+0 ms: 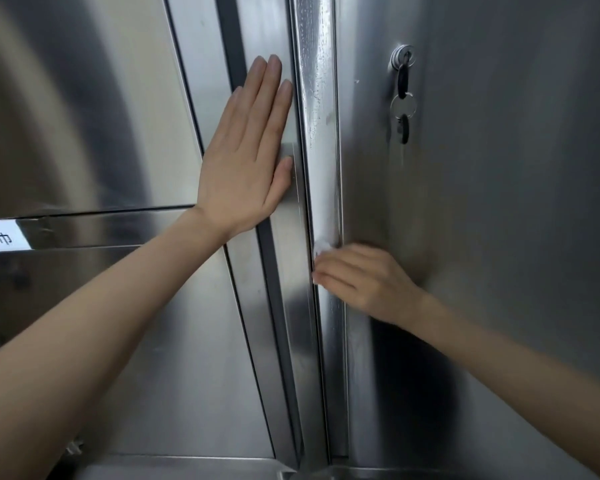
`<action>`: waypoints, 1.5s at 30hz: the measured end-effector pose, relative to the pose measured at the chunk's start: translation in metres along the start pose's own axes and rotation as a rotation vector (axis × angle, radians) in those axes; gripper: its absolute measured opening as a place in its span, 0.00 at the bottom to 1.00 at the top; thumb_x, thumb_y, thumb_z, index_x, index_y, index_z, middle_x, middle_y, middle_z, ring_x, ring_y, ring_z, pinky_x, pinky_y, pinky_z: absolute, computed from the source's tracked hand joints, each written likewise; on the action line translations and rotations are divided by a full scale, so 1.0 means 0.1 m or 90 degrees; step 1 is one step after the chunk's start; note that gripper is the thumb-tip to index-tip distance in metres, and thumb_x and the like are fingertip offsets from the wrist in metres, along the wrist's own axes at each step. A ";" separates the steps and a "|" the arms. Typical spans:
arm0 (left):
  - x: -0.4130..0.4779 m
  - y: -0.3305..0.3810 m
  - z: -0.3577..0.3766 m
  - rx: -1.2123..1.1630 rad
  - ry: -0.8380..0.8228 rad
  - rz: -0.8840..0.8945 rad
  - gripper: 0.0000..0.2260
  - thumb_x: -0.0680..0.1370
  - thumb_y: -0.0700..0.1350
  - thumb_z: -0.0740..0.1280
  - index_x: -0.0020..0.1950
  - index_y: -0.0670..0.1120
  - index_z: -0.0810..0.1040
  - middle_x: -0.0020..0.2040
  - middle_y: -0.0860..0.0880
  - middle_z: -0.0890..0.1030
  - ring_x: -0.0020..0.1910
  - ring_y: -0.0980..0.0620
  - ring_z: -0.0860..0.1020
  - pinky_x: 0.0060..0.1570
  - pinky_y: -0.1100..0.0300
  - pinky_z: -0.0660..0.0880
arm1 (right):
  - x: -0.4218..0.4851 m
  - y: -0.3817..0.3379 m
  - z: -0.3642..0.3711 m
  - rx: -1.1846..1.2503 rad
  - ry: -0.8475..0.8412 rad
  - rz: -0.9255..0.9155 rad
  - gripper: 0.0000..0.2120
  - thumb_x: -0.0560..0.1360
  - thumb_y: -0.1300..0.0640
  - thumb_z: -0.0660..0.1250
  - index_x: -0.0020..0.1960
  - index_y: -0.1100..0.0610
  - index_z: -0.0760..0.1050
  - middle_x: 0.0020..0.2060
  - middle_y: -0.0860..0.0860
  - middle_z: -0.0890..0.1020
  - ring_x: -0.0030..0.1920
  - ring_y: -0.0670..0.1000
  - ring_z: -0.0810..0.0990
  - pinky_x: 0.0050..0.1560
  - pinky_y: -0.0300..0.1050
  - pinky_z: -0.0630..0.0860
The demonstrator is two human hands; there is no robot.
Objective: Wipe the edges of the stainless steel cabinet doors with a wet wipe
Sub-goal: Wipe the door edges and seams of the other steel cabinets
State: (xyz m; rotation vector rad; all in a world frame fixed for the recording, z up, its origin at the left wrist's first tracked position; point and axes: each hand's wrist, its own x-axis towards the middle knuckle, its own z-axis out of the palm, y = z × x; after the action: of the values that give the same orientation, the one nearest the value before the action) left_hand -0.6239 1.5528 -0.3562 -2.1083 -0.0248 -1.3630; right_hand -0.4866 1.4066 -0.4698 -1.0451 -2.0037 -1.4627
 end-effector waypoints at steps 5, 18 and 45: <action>-0.01 0.00 -0.01 -0.007 0.003 -0.005 0.26 0.81 0.44 0.55 0.75 0.31 0.59 0.75 0.31 0.59 0.76 0.35 0.55 0.76 0.48 0.52 | 0.24 0.20 -0.01 -0.063 0.058 0.048 0.10 0.74 0.66 0.68 0.35 0.59 0.77 0.35 0.53 0.80 0.35 0.53 0.77 0.42 0.45 0.72; 0.08 0.06 -0.29 -0.032 -0.072 -0.060 0.24 0.76 0.41 0.60 0.72 0.36 0.68 0.73 0.37 0.66 0.75 0.41 0.62 0.74 0.45 0.58 | 0.22 -0.24 -0.54 0.144 -0.132 0.024 0.09 0.75 0.61 0.69 0.37 0.53 0.81 0.38 0.47 0.82 0.39 0.48 0.80 0.39 0.40 0.76; 4.74 -0.87 -2.50 -0.264 -0.255 0.215 0.25 0.72 0.44 0.57 0.67 0.41 0.75 0.66 0.43 0.77 0.68 0.44 0.74 0.69 0.48 0.62 | 3.68 2.69 -4.93 -0.015 -0.274 0.380 0.09 0.77 0.65 0.61 0.42 0.63 0.79 0.42 0.53 0.81 0.41 0.55 0.80 0.37 0.46 0.77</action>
State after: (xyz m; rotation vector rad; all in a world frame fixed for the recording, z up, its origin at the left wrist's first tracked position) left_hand -0.6363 1.3520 0.1475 -2.5534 0.4645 -0.7797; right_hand -0.5391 1.1009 0.1256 -1.8926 -1.6921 -0.9972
